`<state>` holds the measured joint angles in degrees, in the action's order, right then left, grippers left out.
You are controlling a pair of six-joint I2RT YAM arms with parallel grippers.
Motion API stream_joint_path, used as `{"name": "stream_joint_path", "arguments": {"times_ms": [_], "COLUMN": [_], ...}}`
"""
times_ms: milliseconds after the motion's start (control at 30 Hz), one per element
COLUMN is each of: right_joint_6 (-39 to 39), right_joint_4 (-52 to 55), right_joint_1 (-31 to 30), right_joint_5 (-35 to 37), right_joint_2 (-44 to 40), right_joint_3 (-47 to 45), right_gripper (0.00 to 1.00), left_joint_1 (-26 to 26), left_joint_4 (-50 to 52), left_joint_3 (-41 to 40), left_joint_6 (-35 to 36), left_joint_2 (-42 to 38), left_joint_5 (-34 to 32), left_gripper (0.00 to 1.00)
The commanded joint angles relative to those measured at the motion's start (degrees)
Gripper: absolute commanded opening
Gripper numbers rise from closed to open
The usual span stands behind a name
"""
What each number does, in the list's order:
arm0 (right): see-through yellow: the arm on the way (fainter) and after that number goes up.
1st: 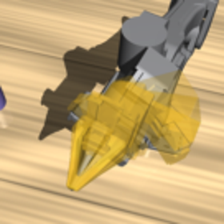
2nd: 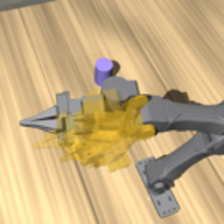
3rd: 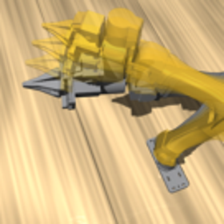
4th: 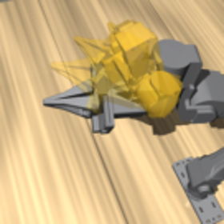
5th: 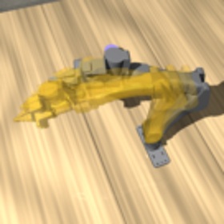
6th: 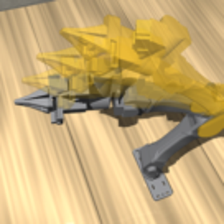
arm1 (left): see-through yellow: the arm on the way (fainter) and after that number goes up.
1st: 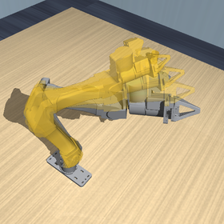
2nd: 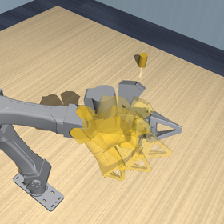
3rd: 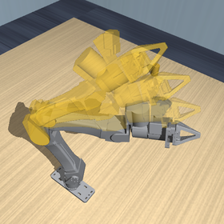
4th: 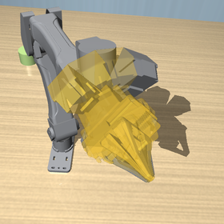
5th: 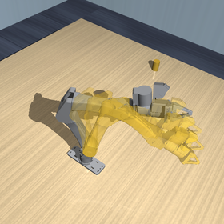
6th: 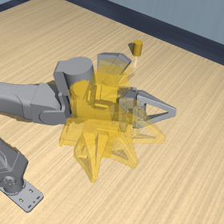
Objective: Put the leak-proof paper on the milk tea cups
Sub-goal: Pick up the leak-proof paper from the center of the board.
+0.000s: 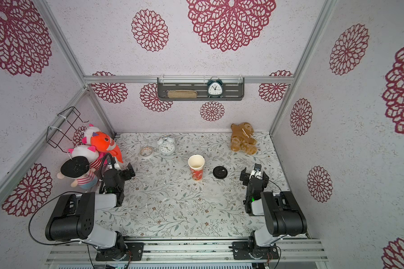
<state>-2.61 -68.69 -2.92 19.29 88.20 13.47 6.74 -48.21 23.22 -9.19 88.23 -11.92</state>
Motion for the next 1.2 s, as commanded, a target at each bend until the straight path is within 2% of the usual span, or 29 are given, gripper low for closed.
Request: {"name": "stream_joint_path", "arguments": {"times_ms": [0, 33, 100, 167, 267, 333, 400, 467, 567, 667, 800, 967, 1167], "right_joint_6": [-0.76, -0.94, -2.80, -4.95, -10.53, -15.45, -21.39, -26.95, -33.11, -37.18, -41.06, -44.23, -44.92], "right_joint_4": [0.72, 7.15, 25.43, 44.64, 67.51, 81.48, 92.85, 100.83, 105.26, 103.17, 99.14, 98.38, 99.42], "right_joint_1": [1.20, 1.16, 1.16, 1.05, -0.13, -1.34, -3.27, -5.60, -11.65, -18.09, -23.11, -25.11, -27.21], "right_joint_5": [-1.33, -0.61, 2.92, 4.79, 6.88, 6.22, 4.43, -1.17, -8.96, -15.25, -18.12, -16.52, -14.22], "right_joint_2": [-2.49, -6.27, -13.87, -19.02, -21.74, -21.93, -21.78, -21.66, -20.85, -18.07, -14.06, -8.63, 0.75], "right_joint_3": [0.55, 2.11, 8.81, 18.51, 29.68, 35.65, 39.68, 41.46, 39.60, 36.51, 34.47, 33.88, 37.20], "right_gripper": [0.98, 0.98, 0.97, 0.97, 0.99, 0.99, 0.96, 0.94, 0.94, 0.94, 0.87, 0.80, 0.70], "left_joint_1": [0.99, 1.03, 0.91, 0.42, 0.24, 0.12, 0.07, -0.66, -2.77, -7.22, -13.02, -19.86, -25.52], "left_joint_4": [-2.38, -1.34, 8.92, 25.55, 48.19, 60.65, 70.51, 79.74, 89.64, 96.39, 100.15, 102.52, 100.63], "left_joint_3": [0.60, 0.95, 3.19, 8.91, 20.19, 26.62, 31.73, 35.76, 40.28, 42.95, 44.48, 45.52, 41.63], "left_joint_6": [0.42, -0.58, -2.61, -5.98, -12.13, -17.87, -22.32, -27.29, -30.12, -30.53, -30.80, -31.11, -32.16], "left_joint_2": [0.21, -0.67, -6.93, -14.91, -22.42, -25.18, -27.45, -29.16, -29.54, -29.09, -28.36, -27.84, -28.30], "left_joint_5": [1.34, -1.87, -7.33, -13.59, -17.60, -18.22, -15.08, -12.42, -7.14, -5.11, -0.43, 1.79, 2.00], "left_gripper": [1.00, 0.98, 0.99, 0.97, 0.97, 0.97, 0.97, 0.97, 0.97, 0.97, 0.97, 0.97, 0.97]}}
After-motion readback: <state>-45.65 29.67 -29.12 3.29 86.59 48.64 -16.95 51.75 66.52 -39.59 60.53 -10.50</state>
